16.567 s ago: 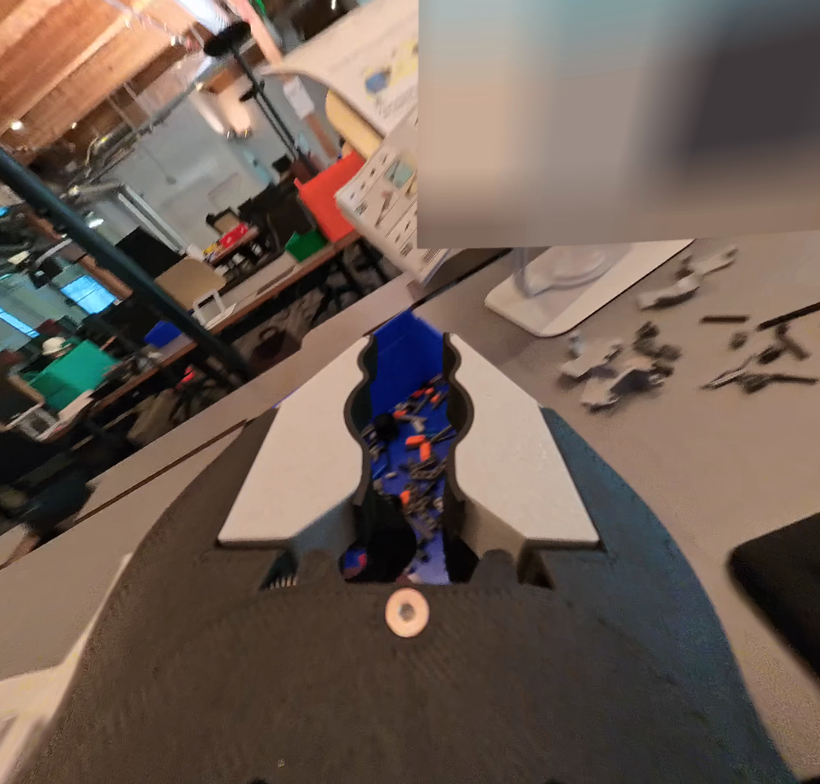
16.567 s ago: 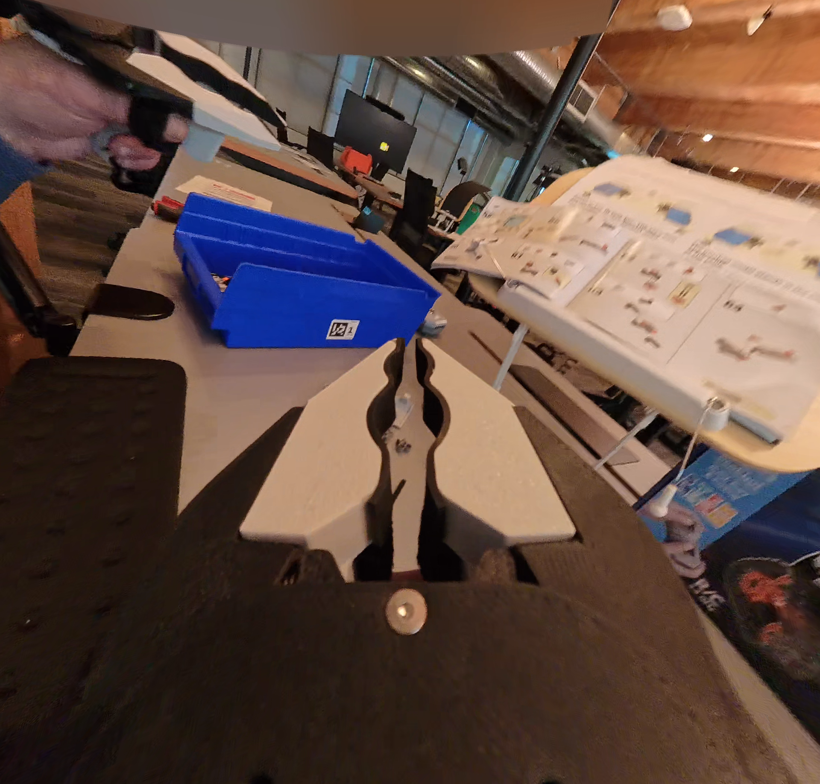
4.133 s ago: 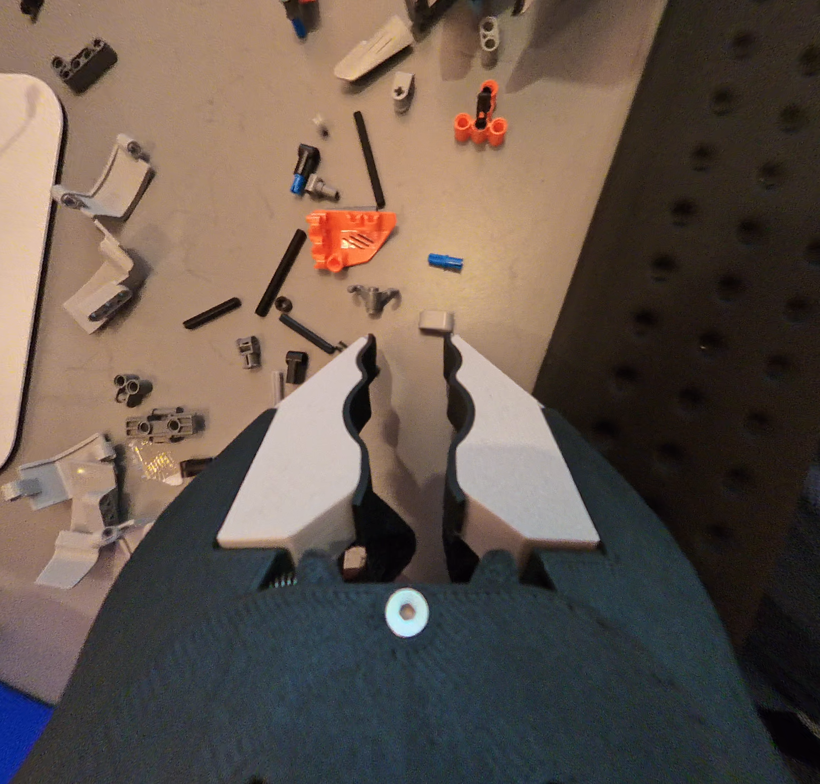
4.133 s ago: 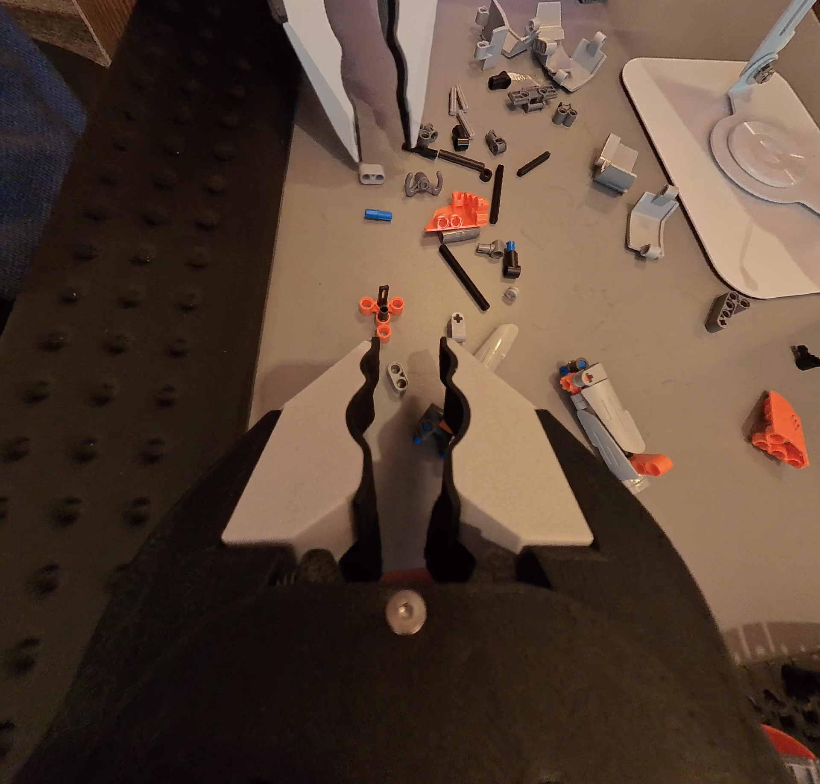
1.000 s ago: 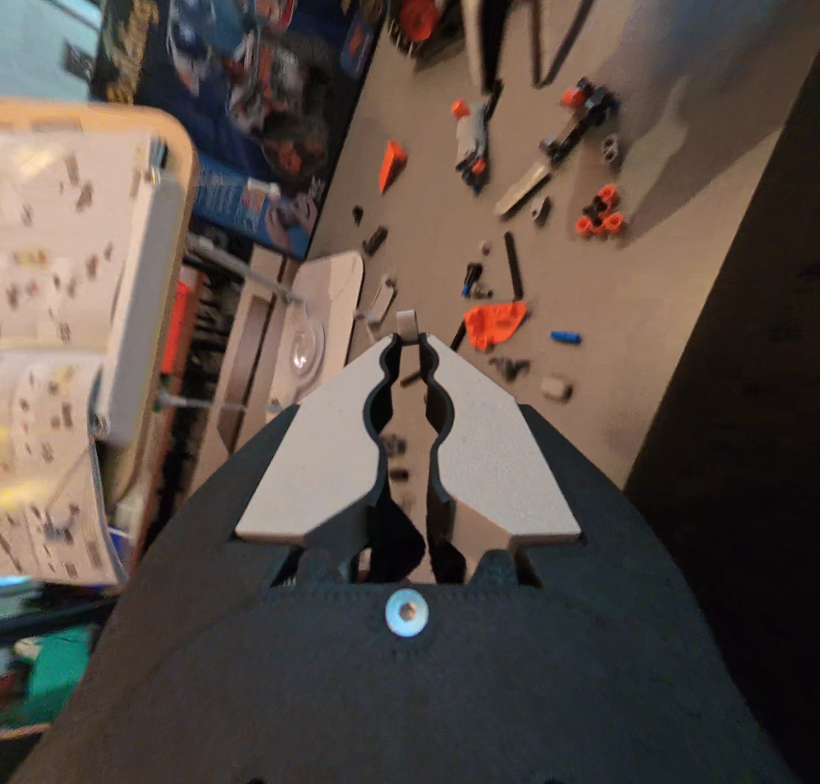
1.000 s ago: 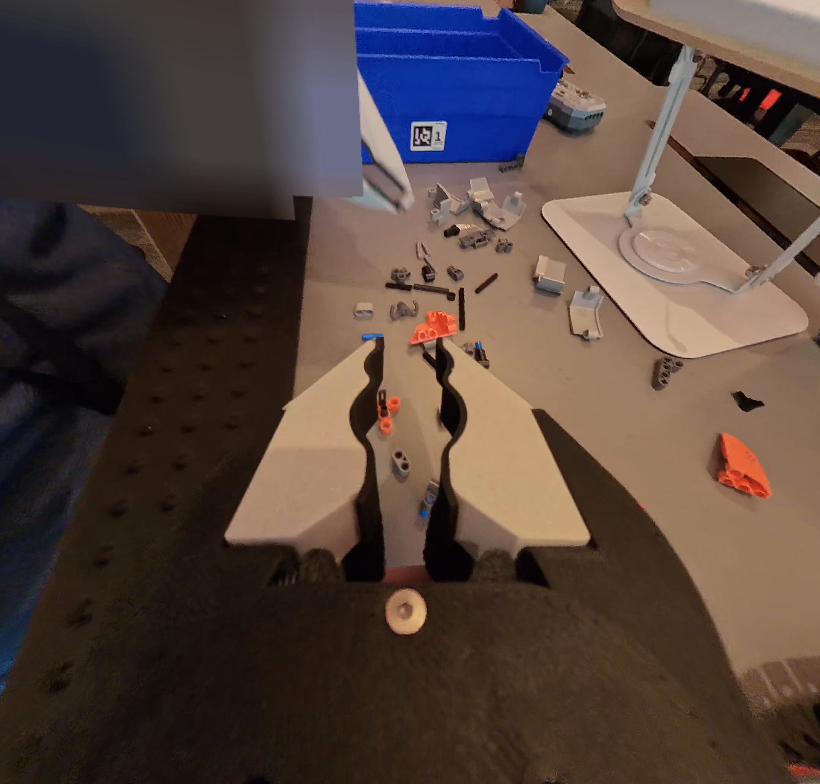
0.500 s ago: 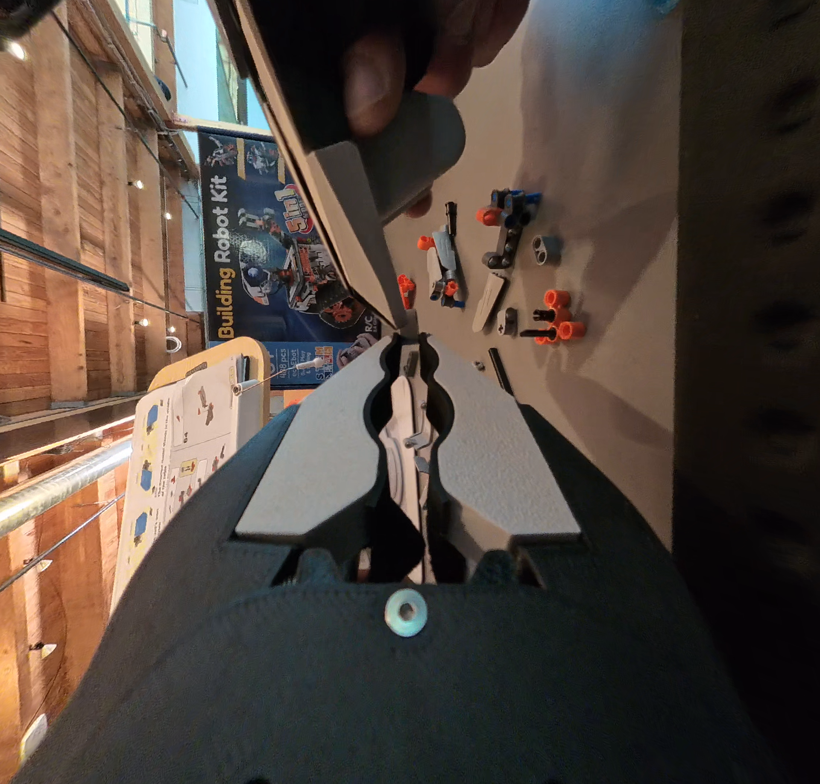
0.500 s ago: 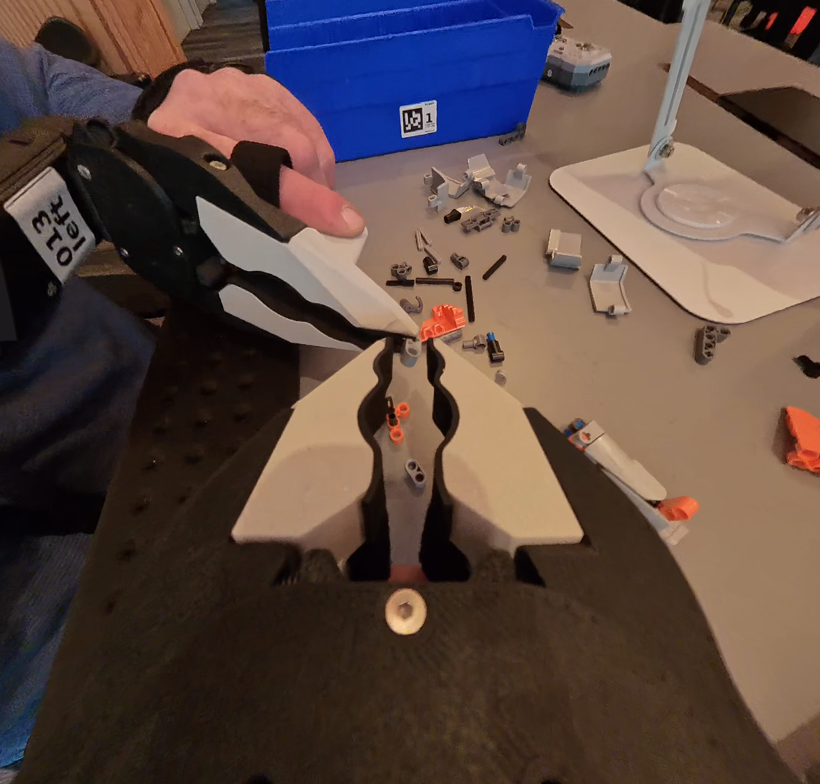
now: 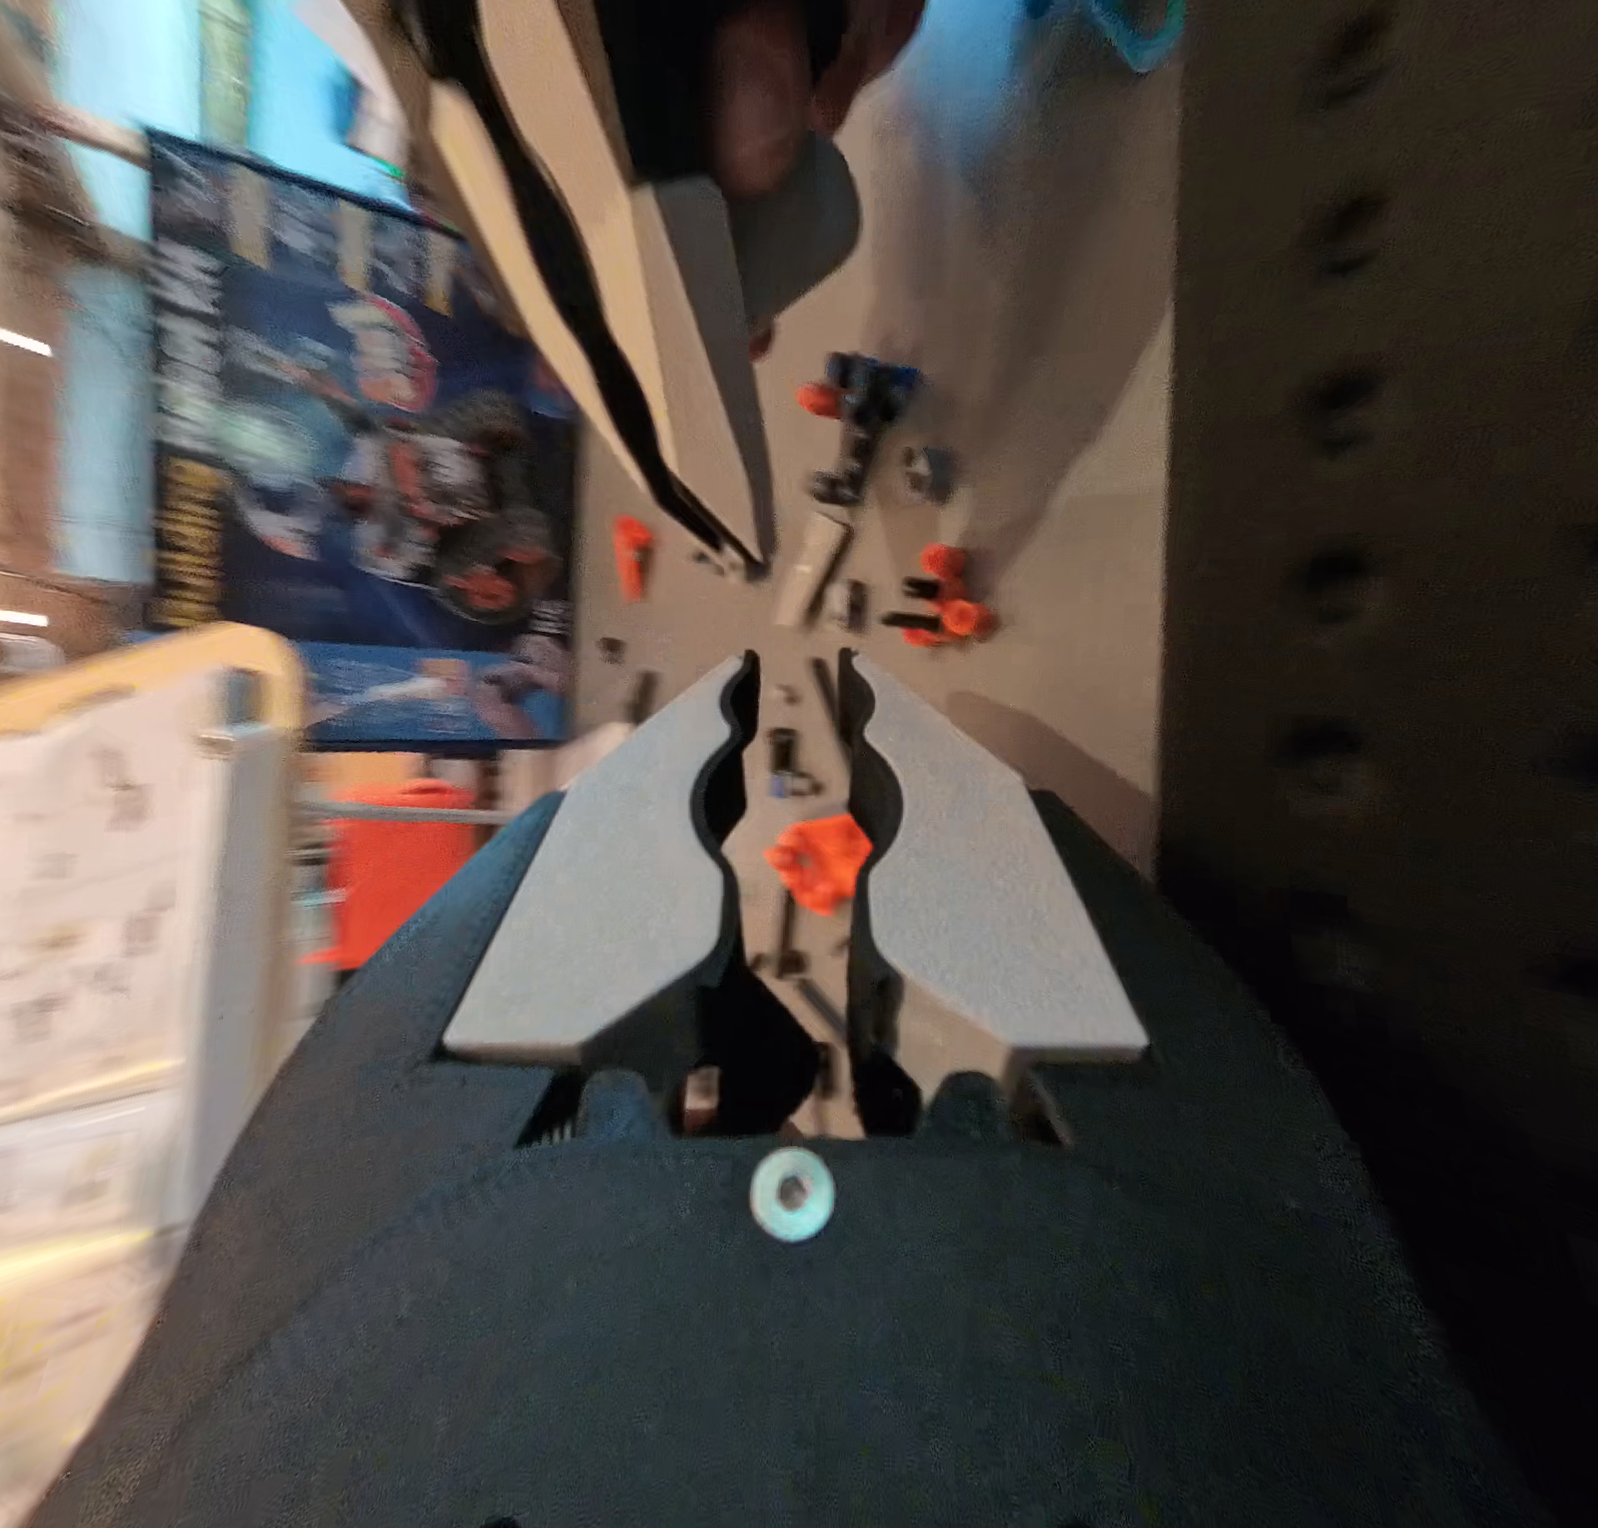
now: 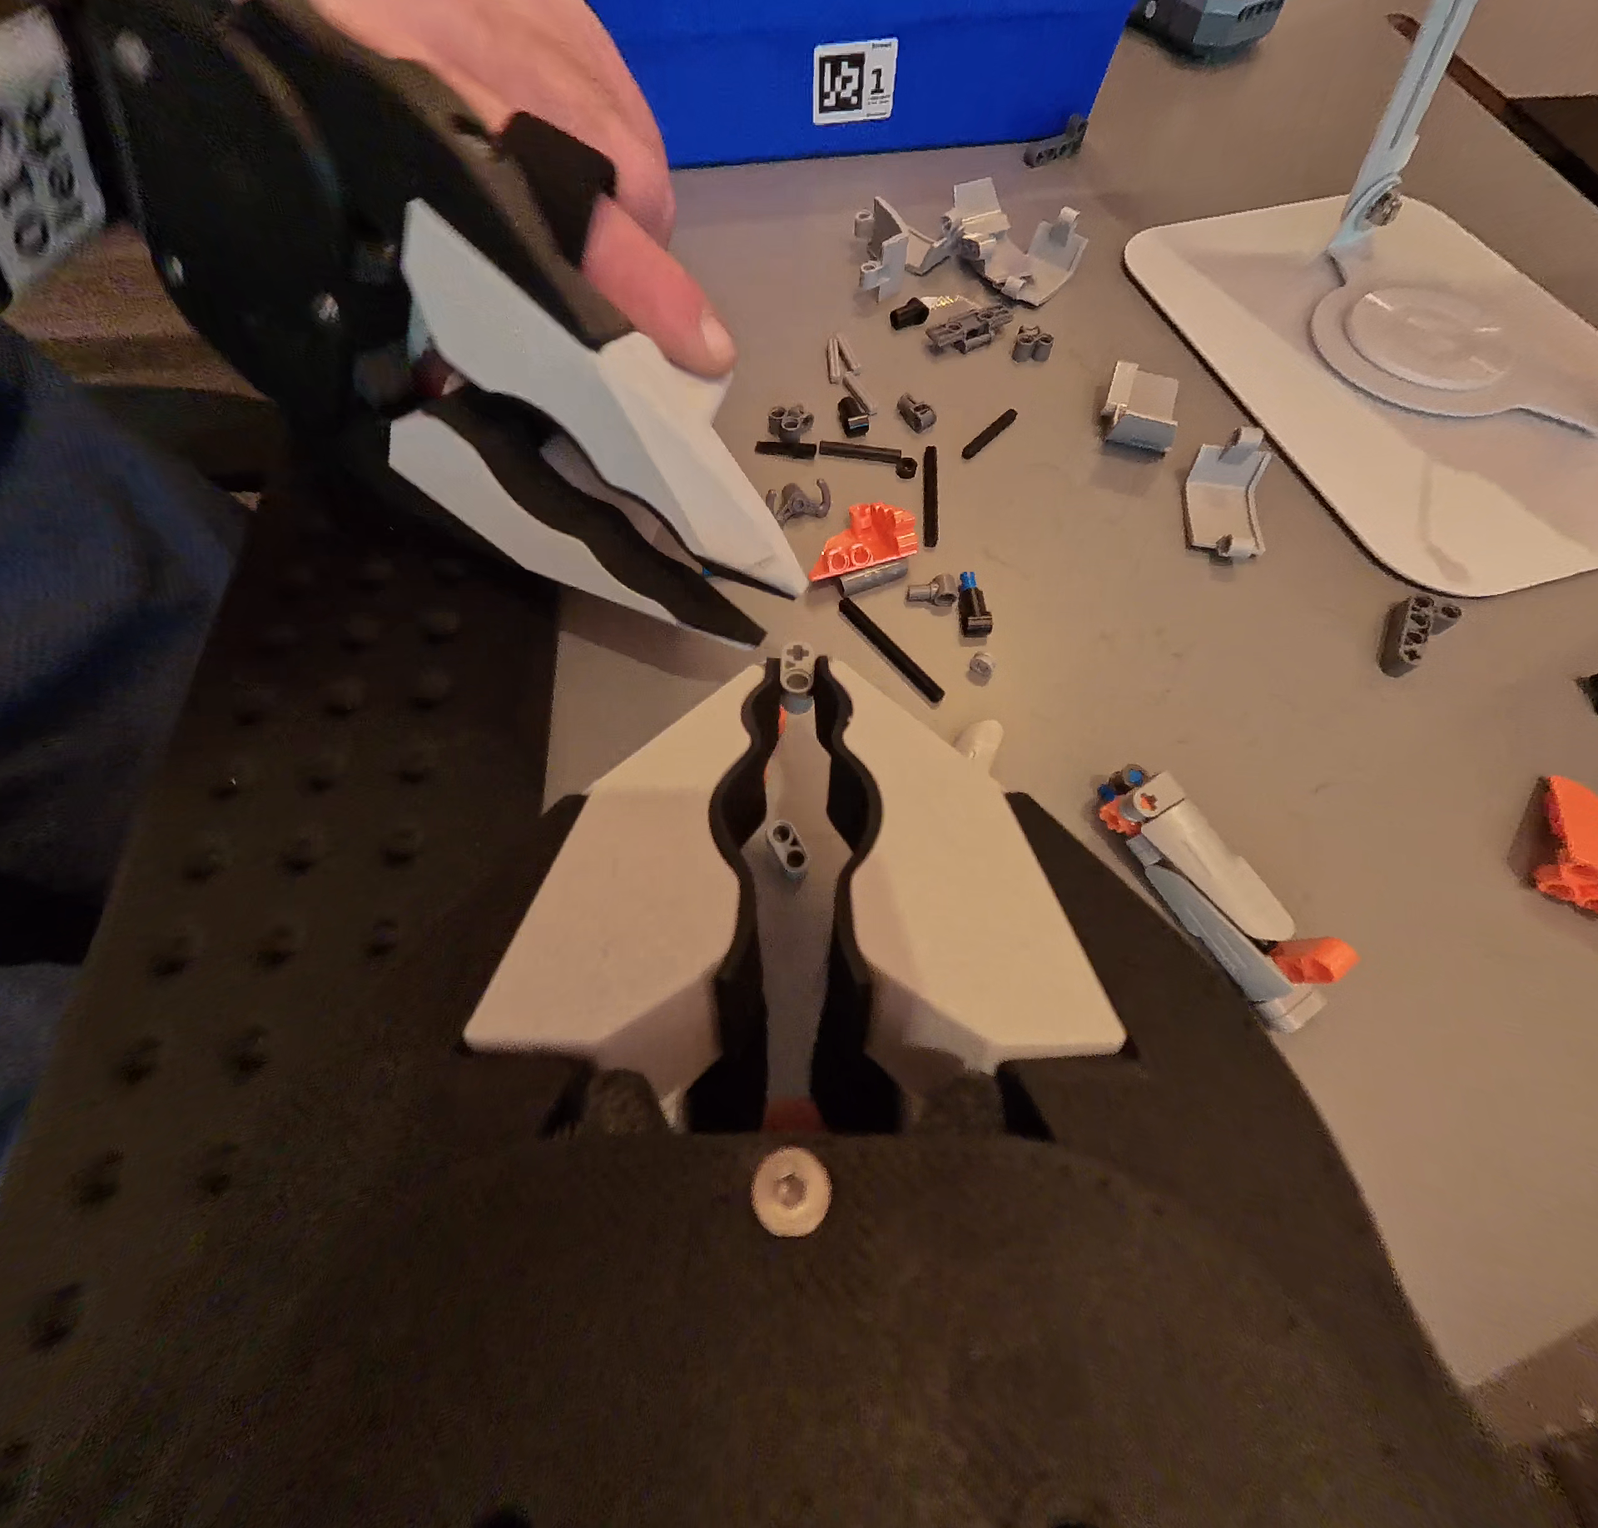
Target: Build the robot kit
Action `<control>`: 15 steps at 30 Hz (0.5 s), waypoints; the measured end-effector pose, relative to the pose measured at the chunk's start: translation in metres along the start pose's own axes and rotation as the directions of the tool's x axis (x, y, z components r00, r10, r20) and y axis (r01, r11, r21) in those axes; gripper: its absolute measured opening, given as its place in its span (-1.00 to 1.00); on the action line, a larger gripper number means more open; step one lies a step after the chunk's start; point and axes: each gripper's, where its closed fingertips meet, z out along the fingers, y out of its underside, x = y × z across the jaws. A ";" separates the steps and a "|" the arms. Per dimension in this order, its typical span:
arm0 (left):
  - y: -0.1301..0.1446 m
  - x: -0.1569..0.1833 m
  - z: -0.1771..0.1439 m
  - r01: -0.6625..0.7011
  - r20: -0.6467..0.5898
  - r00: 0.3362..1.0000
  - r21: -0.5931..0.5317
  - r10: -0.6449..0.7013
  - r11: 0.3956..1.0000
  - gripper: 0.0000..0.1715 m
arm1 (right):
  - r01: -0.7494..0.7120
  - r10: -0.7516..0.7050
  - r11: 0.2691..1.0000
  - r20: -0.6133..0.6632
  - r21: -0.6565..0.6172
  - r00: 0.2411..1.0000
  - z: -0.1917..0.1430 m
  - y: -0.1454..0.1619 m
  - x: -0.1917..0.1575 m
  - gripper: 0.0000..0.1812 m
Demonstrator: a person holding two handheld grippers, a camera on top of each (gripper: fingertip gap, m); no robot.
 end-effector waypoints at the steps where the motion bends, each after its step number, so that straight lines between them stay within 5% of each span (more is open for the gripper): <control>1: 0.004 0.008 0.000 0.078 -0.077 0.994 0.002 -0.078 0.997 -0.80 | 0.025 -0.025 1.000 0.005 -0.001 1.000 0.001 0.001 -0.001 -0.94; 5: 0.001 0.019 -0.002 0.328 -0.267 0.913 0.032 -0.309 0.944 -0.77 | 0.120 -0.119 0.992 0.038 -0.030 0.992 0.009 0.007 -0.009 -0.94; 15: -0.003 0.033 0.006 0.448 -0.407 0.816 -0.002 -0.410 0.894 -0.76 | 0.193 -0.188 0.980 0.086 -0.049 0.978 0.019 0.014 -0.016 -0.94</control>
